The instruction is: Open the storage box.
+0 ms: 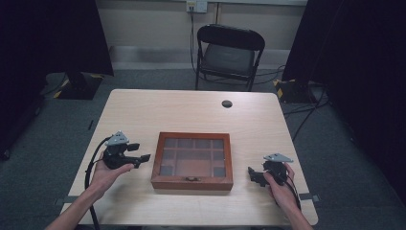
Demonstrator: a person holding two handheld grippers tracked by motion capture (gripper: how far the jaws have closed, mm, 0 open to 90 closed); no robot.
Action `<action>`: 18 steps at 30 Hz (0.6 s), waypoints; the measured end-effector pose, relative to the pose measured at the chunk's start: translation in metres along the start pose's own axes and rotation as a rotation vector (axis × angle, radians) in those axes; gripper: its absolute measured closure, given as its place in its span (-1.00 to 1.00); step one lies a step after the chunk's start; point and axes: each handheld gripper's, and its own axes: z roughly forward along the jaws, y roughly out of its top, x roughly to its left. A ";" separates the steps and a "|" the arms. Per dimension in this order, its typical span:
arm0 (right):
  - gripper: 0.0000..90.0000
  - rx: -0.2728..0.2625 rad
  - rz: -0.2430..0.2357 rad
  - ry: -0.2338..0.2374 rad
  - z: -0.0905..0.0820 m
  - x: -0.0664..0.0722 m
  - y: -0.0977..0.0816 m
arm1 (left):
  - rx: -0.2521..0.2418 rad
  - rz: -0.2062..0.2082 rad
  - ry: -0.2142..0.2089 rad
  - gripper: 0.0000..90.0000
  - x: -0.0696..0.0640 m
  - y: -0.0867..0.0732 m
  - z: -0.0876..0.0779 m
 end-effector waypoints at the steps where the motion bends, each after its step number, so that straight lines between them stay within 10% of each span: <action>1: -0.74 0.000 -0.001 0.000 0.000 0.000 0.000 | 0.000 0.000 0.000 -0.33 0.000 0.000 0.000; 18: -0.74 0.000 0.000 0.000 0.000 0.000 0.000 | -0.009 0.027 -0.138 -0.18 -0.034 0.022 0.006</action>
